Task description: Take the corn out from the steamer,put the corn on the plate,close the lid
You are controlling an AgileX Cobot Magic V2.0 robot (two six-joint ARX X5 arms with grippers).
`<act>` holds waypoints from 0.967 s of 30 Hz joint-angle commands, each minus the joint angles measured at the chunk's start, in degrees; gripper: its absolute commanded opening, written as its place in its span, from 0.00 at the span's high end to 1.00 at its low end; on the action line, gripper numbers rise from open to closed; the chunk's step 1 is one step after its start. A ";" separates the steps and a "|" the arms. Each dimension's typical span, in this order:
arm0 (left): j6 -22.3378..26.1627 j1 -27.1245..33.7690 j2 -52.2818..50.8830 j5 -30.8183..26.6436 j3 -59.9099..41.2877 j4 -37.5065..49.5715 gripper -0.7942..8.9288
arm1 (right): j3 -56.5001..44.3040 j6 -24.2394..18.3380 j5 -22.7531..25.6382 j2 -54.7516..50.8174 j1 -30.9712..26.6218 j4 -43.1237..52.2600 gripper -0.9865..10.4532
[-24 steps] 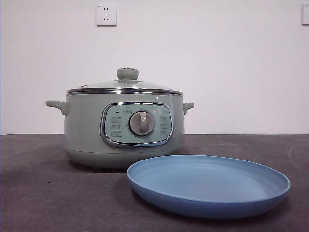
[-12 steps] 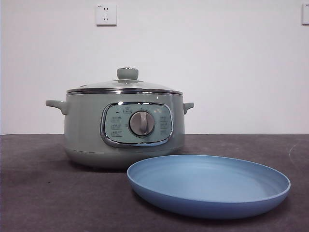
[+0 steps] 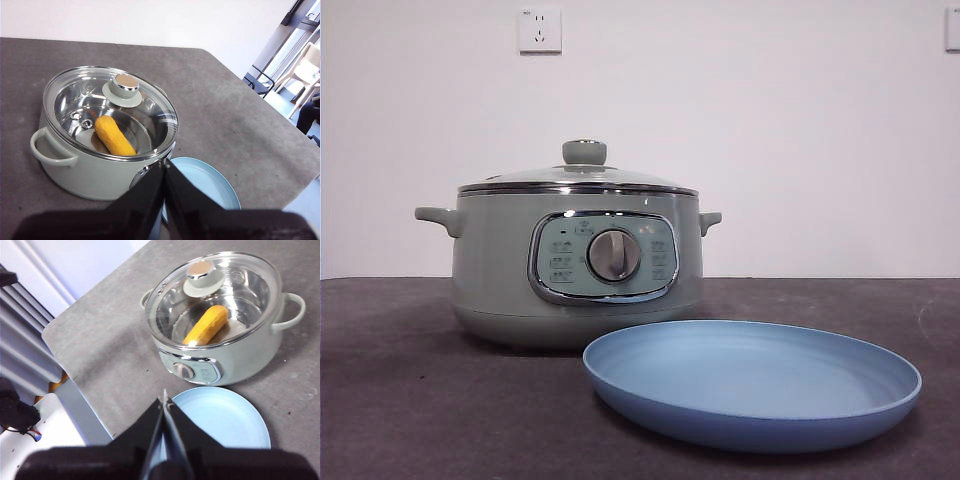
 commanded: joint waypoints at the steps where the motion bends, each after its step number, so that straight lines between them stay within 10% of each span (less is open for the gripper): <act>1: 0.92 0.04 0.00 0.72 0.22 0.02 0.90 | 0.28 -0.68 0.15 -0.07 0.13 0.13 0.89; 7: 0.90 0.04 0.00 1.44 0.22 0.11 0.34 | 0.28 -0.09 0.85 -0.07 0.13 0.02 0.48; 29: 0.28 -6.03 12.61 -0.55 5.49 13.11 0.34 | 0.28 0.63 3.17 -0.07 0.13 -0.09 0.42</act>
